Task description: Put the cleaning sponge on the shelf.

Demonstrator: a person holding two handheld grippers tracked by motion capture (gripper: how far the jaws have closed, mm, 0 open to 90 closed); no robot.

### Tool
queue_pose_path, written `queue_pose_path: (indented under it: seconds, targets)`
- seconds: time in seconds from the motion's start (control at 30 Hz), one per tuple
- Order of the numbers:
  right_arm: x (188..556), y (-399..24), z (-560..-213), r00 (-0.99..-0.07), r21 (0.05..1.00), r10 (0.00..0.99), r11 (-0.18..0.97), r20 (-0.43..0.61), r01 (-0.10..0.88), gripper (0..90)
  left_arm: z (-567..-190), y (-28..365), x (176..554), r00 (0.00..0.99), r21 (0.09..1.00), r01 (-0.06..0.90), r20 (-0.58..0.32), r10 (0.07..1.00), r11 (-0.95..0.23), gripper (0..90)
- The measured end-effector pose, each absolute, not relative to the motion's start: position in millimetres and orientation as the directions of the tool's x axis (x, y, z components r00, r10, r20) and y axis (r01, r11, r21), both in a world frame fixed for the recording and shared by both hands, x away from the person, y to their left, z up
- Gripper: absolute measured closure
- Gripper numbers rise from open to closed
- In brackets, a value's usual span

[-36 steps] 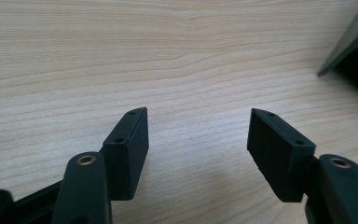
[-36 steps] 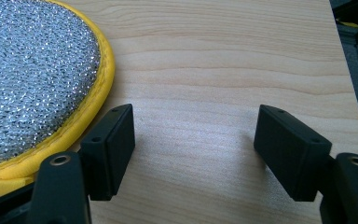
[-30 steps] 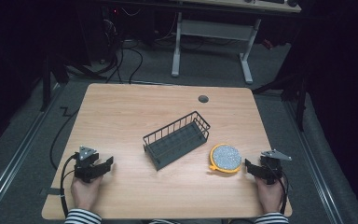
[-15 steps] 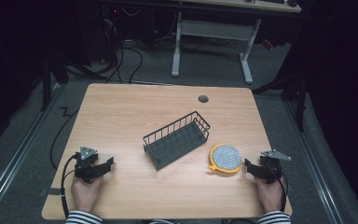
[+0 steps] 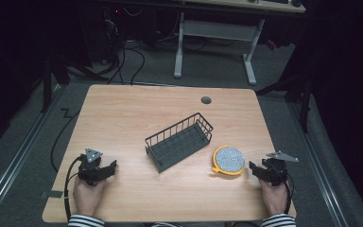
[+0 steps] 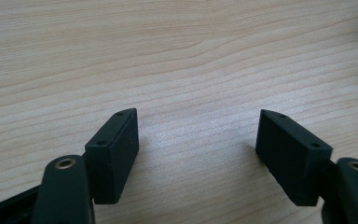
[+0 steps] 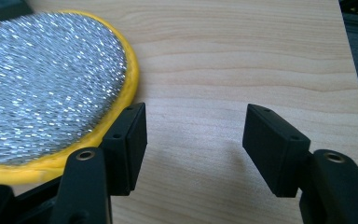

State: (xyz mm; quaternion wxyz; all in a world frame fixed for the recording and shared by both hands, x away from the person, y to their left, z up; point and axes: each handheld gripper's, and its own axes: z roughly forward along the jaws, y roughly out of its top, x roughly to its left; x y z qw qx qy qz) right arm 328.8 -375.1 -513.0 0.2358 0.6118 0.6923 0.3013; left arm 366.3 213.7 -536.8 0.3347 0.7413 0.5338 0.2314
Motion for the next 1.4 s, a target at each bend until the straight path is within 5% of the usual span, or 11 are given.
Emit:
queue_pose_path:
  seconds: [0.4, 1.13, 1.4]
  targets:
    - [334, -355, -494, -0.243, 0.704, 0.967, 0.119, 0.079, 0.700, 42.1, -537, 214, 366, 0.322, 0.743, 0.637, -0.013, 0.947, -0.206, 30.3]
    - [385, -337, -497, -0.274, 0.627, 0.952, 0.133, 0.133, 0.768, 39.4, -537, 214, 366, 0.322, 0.743, 0.637, -0.014, 0.946, -0.206, 30.0]
    - [394, -336, -500, -0.279, 0.563, 0.942, 0.130, 0.186, 0.816, 48.4, -537, 213, 366, 0.322, 0.742, 0.637, -0.013, 0.946, -0.207, 29.8]
